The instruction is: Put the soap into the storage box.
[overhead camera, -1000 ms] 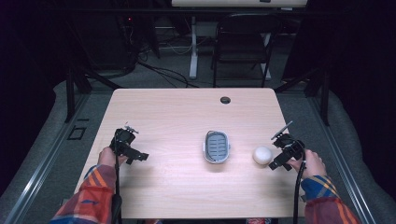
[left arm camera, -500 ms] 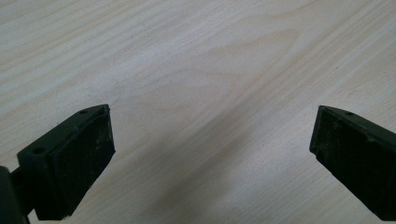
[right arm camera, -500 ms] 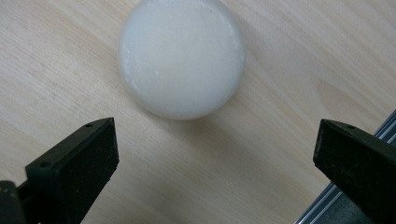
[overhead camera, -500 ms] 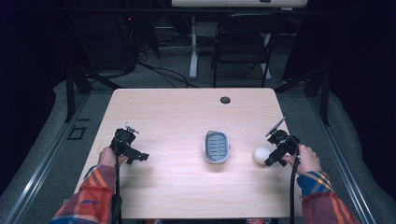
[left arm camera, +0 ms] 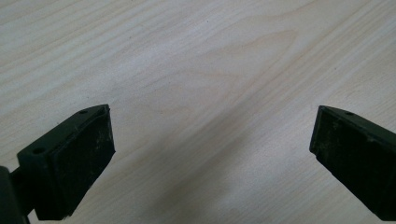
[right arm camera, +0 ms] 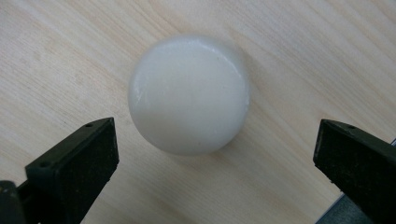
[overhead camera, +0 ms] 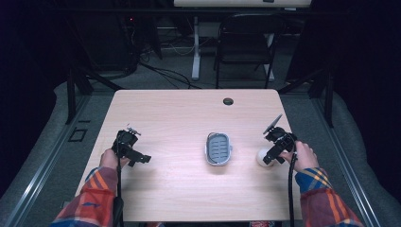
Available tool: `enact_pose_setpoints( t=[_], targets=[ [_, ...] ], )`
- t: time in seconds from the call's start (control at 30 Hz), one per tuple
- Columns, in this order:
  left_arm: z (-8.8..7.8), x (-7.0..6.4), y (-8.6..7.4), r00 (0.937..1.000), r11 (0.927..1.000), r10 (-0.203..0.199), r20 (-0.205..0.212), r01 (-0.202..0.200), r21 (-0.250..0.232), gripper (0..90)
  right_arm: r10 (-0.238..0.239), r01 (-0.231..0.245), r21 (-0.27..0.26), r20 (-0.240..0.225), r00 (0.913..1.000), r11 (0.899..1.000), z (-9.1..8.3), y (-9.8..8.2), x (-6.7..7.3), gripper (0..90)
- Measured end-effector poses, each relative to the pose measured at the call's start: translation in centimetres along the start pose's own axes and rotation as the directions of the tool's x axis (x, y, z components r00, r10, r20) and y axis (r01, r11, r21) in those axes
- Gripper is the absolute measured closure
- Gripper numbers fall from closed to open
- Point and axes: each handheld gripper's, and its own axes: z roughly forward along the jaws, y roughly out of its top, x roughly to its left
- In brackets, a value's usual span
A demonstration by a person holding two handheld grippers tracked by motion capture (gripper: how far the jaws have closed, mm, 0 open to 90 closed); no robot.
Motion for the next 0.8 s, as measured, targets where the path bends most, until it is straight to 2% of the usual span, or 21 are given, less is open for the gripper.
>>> enact_pose_setpoints(
  t=[0.03, 0.07, 0.23, 0.43, 0.5, 0.53, 0.57, 0.6, 0.67, 0.7, 0.73, 0.8],
  targets=[
    [0.0, 0.0, 0.0, 1.0000, 1.0000, 0.000, 0.000, 0.000, 0.000, 0.0, 0.035, -0.035, -0.046, -0.014, 0.9993, 0.998, 0.4, 0.0, 0.2, 0.0],
    [0.0, 0.0, 0.0, 1.0000, 1.0000, 0.000, 0.000, 0.000, -0.001, 0.0, 0.012, -0.012, -0.012, -0.005, 0.9999, 1.000, 0.2, 0.2, 0.1, 0.0],
    [0.1, 0.0, 0.1, 1.0000, 1.0000, 0.000, 0.002, 0.000, 0.002, 0.0, 0.010, -0.010, -0.012, -0.004, 0.9999, 1.000, 0.6, 0.9, 0.1, 0.0],
    [0.0, 0.0, 0.0, 1.0000, 1.0000, 0.000, 0.001, 0.000, 0.000, 0.0, -0.015, 0.015, 0.010, 0.004, 0.9999, 1.000, 1.0, 1.7, 0.4, 0.0],
    [0.0, 0.0, 0.0, 1.0000, 1.0000, 0.001, 0.001, -0.001, -0.001, 0.0, -0.011, 0.011, 0.007, 0.001, 0.9999, 1.000, 1.3, 1.8, 0.6, 0.0],
    [0.0, 0.0, 0.0, 1.0000, 1.0000, 0.000, 0.001, 0.000, -0.002, 0.0, 0.000, 0.000, -0.011, -0.005, 1.0000, 1.000, 1.6, 1.8, 0.7, 0.0],
    [0.0, 0.0, 0.0, 1.0000, 1.0000, 0.000, 0.001, 0.000, -0.001, 0.0, -0.024, 0.024, 0.023, 0.000, 0.9997, 0.999, 1.6, 2.1, 0.7, 0.0],
    [0.0, 0.0, 0.0, 1.0000, 1.0000, 0.000, 0.001, 0.000, -0.002, 0.0, -0.014, 0.014, 0.009, -0.002, 0.9999, 1.000, 1.8, 2.1, 0.8, 0.0],
    [0.0, 0.0, 0.0, 1.0000, 1.0000, -0.001, 0.001, 0.001, -0.002, 0.0, -0.035, 0.034, 0.042, 0.005, 0.9994, 0.999, 1.7, 2.3, 0.8, 0.0],
    [0.0, 0.0, 0.0, 1.0000, 1.0000, -0.001, 0.001, 0.001, -0.001, 0.0, -0.008, 0.008, -0.013, -0.005, 1.0000, 1.000, 2.1, 2.1, 0.9, 0.0],
    [0.0, 0.0, 0.0, 1.0000, 1.0000, 0.000, 0.001, 0.000, -0.001, 0.0, -0.017, 0.017, 0.023, 0.001, 0.9999, 1.000, 2.0, 2.3, 0.9, 0.4],
    [0.0, 0.0, 0.0, 1.0000, 1.0000, -0.001, 0.001, 0.001, -0.001, 0.0, -0.025, 0.025, 0.030, 0.001, 0.9997, 0.999, 2.0, 2.3, 0.9, 1.3]
  ],
)
